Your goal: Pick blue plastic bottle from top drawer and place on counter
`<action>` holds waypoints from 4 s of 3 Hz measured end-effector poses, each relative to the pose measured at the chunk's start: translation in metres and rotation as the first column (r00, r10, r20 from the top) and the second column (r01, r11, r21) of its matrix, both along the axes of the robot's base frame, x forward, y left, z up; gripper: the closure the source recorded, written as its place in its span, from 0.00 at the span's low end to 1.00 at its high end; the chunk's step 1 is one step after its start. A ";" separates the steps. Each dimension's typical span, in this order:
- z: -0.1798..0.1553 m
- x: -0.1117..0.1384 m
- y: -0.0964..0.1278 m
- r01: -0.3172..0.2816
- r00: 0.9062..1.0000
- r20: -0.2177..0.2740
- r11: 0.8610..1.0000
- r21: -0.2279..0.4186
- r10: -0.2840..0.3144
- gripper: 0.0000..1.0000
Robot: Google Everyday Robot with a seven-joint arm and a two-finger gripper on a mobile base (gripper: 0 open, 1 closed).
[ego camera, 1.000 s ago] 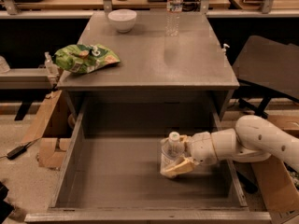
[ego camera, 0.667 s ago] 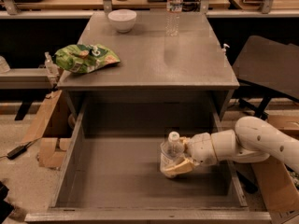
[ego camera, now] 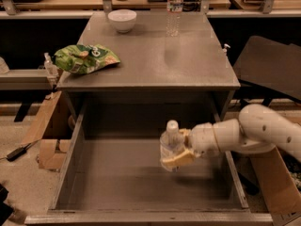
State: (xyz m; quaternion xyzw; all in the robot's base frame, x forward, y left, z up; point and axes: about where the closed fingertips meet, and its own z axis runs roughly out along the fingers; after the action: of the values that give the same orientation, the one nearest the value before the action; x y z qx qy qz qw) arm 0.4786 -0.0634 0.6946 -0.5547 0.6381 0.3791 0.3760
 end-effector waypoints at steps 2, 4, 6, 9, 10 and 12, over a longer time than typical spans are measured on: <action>0.177 0.047 0.026 0.126 0.992 0.025 0.990 -0.069 -0.124 1.00; 0.278 0.155 0.052 0.272 0.962 0.027 0.962 0.010 -0.273 1.00; 0.274 0.245 0.029 0.431 0.897 0.094 0.901 0.042 -0.433 1.00; 0.218 0.296 -0.076 0.614 0.779 0.093 0.784 0.085 -0.620 1.00; 0.186 0.298 -0.092 0.646 0.758 0.088 0.762 0.045 -0.647 1.00; 0.198 0.298 -0.092 0.645 0.758 0.088 0.762 0.045 -0.647 0.50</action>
Offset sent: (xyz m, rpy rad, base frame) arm 0.0905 0.0406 0.2890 -0.0870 -0.0146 -0.2406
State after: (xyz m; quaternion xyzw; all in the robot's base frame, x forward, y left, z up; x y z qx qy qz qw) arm 0.7769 -0.1550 0.8924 -0.3165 0.7687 0.2024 0.5176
